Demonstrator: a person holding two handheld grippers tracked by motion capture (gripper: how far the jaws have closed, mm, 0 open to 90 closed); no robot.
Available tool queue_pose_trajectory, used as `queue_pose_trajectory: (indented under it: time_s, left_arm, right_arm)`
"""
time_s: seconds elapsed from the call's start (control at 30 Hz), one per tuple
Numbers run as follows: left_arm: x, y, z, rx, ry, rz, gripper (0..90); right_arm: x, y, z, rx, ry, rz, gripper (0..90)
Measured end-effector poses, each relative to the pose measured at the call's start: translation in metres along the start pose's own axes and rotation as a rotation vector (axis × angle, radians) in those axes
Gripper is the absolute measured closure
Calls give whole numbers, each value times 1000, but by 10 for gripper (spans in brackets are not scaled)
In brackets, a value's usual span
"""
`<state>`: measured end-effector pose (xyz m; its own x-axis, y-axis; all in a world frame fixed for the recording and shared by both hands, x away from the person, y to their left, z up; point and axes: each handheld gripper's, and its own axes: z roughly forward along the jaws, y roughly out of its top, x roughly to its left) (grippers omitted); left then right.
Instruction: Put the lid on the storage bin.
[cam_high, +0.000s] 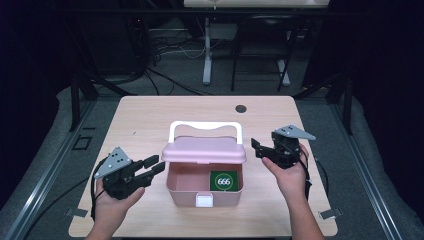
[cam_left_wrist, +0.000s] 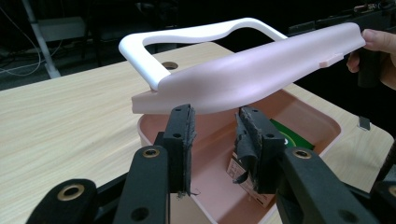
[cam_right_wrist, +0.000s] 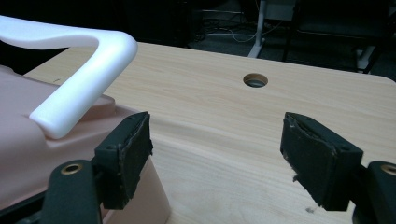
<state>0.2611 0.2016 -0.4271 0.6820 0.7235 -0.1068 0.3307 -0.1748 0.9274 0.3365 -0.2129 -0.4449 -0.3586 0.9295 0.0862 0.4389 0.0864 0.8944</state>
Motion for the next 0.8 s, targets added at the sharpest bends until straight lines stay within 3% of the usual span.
queue_pose_trajectory:
  time_s: [0.23, 0.8]
  left_arm:
    - [-4, -8, -1, 16, 7, 21, 667]
    - [-6, -24, -1, 25, 0, 20, 673]
  right_arm:
    - [-1, 0, 0, 1, 0, 2, 245]
    - [-2, -2, 1, 6, -2, 5, 247]
